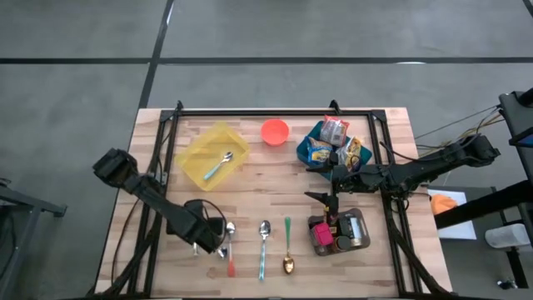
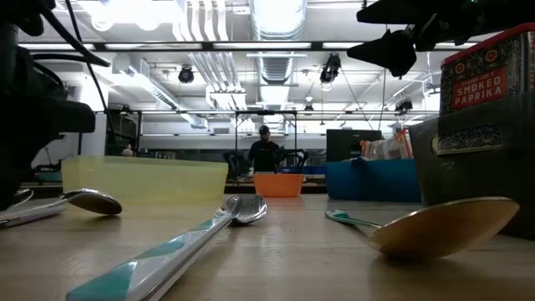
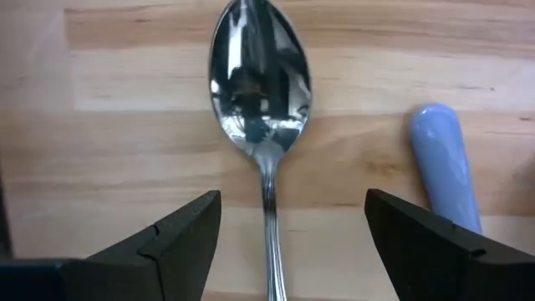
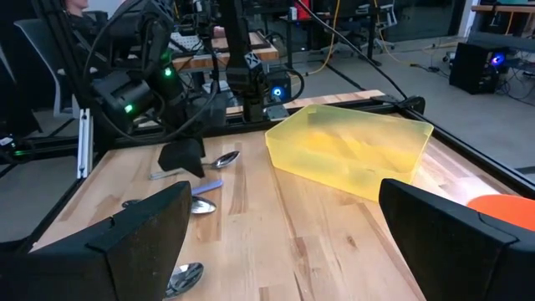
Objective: Pick & Place Food Item
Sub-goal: Put the silver spoon into the yellow bin
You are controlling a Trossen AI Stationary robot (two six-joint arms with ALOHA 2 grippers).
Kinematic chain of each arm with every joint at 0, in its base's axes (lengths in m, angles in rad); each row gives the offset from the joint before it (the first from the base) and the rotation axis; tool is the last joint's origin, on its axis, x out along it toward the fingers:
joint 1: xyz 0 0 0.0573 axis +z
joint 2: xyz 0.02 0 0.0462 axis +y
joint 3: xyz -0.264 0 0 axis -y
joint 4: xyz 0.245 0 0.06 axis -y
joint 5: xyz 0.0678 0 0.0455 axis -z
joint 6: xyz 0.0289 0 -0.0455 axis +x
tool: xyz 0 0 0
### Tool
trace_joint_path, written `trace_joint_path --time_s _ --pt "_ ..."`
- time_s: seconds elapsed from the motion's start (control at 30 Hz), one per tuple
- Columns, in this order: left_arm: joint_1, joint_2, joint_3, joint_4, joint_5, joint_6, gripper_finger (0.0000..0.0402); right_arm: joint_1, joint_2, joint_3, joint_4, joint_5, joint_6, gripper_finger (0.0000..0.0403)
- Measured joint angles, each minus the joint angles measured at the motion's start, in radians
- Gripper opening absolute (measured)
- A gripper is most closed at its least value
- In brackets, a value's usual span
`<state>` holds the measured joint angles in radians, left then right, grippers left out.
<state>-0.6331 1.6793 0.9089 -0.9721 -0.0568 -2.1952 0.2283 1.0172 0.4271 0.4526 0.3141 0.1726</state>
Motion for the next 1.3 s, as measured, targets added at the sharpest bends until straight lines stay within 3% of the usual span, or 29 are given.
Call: trace_joint_path --time_s 0.13,0.5,0.77,1.3 --pt "-0.009 -0.01 0.001 -0.013 0.053 -0.001 0.0296 0.0 0.0 0.0 0.0 0.0 0.0 0.0381" --pt "-0.06 -0.012 -0.003 -0.014 0.043 -0.085 0.0288 0.0 0.0 0.0 -0.001 0.0 0.0 0.0381" --pt "-0.07 -0.017 -0.062 0.052 0.03 -0.11 0.0216 0.0 0.0 0.0 -0.001 0.0 0.0 0.0381" --pt "-0.069 -0.014 -0.065 0.047 -0.007 -0.106 0.0074 0.0 0.0 0.0 -0.003 0.0 0.0 0.0381"
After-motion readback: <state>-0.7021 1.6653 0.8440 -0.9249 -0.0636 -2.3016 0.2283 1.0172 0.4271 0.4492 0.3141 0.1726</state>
